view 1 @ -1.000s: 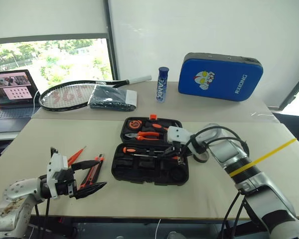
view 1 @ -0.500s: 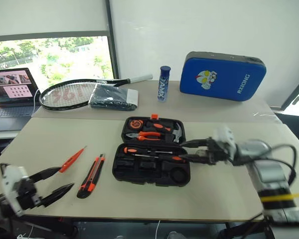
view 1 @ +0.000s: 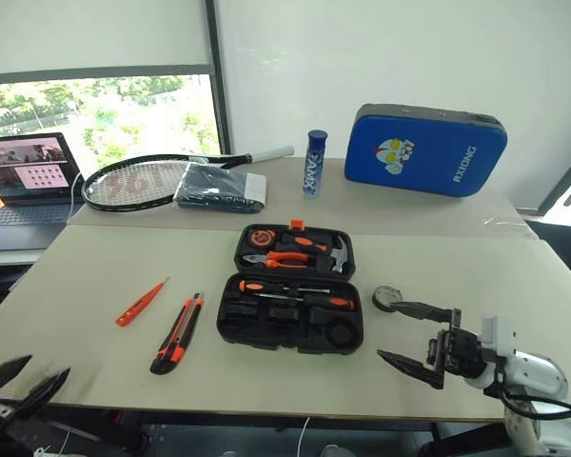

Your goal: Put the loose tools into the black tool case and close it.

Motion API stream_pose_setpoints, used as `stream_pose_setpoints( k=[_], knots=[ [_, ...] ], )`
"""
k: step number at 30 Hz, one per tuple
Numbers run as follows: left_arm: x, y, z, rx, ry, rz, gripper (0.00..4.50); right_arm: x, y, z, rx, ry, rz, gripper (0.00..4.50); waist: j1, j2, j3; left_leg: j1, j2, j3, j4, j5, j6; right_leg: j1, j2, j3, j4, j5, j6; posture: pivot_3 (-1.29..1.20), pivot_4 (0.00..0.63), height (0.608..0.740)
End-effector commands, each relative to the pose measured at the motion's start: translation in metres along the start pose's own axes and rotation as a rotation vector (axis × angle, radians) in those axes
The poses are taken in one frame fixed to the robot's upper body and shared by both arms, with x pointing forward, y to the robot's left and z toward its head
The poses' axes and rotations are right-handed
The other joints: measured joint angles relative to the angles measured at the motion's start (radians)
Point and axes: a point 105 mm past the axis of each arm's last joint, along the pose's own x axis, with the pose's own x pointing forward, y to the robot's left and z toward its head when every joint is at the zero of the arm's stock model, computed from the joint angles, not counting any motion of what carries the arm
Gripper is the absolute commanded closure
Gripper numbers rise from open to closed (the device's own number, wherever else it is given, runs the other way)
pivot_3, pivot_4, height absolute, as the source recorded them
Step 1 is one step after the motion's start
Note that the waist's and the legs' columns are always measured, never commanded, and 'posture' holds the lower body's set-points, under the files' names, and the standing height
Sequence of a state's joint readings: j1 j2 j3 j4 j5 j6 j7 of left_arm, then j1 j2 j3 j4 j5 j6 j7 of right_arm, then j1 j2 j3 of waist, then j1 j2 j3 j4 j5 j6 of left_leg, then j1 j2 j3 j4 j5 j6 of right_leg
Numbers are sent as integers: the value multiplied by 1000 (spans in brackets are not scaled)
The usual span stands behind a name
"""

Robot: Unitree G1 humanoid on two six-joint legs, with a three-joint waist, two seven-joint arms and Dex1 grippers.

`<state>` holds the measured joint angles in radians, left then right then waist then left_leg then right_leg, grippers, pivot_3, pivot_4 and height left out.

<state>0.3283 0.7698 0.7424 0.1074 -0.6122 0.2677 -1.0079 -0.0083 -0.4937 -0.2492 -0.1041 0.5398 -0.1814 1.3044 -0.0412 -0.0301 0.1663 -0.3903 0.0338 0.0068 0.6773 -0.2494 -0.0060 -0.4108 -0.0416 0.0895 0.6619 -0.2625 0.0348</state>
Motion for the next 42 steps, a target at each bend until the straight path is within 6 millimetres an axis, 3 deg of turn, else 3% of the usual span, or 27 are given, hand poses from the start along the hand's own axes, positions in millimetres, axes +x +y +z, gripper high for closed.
stream_pose_setpoints(
  k=[1,7,15,19,28,32,34,37,42],
  knots=[
    [32,-1,27,29,58,-66,0,16,0,30,-64,-108,19,38,0,-1,0,1,0,0,0,0,0,1,0,0,0,-1,2,0,150,740],
    [91,-2,40,133,298,-92,0,45,11,44,-44,-85,135,38,-1,-1,1,4,-1,-1,-1,0,0,5,0,0,-2,-1,0,0,150,740],
    [133,-4,29,145,463,-121,0,65,6,42,-9,42,181,38,-2,-2,1,-6,-1,-1,-2,-1,0,-6,1,0,1,1,-2,0,150,740],
    [140,-3,25,166,501,-134,936,67,2,39,-15,74,183,0,4,-2,1,-12,-2,-2,1,-1,0,-12,1,0,2,1,-2,0,150,740],
    [131,-7,27,158,461,-216,4036,56,-1,37,-21,101,160,0,4,-2,1,-12,-2,-2,1,-1,0,-11,1,0,2,1,-2,0,150,740],
    [138,-9,55,233,269,-245,4068,49,-2,35,-19,125,147,0,5,-2,1,-12,-2,-3,1,-1,0,-11,1,-1,2,1,-2,0,150,740],
    [140,-21,75,295,152,-327,4068,42,-4,33,-19,145,130,0,6,-2,2,-14,-2,-3,2,-1,0,-12,0,-1,2,1,-2,0,150,740],
    [141,-62,103,438,36,-549,4068,29,-9,33,-17,180,93,0,17,-4,2,-15,-2,-4,3,-1,0,-12,0,-2,2,1,-2,0,150,740],
    [142,-142,114,575,72,-958,4068,16,-10,30,4,218,57,0,31,-4,2,-15,-3,-3,4,-1,0,-11,-1,-2,1,1,-1,0,150,740]
  ],
)
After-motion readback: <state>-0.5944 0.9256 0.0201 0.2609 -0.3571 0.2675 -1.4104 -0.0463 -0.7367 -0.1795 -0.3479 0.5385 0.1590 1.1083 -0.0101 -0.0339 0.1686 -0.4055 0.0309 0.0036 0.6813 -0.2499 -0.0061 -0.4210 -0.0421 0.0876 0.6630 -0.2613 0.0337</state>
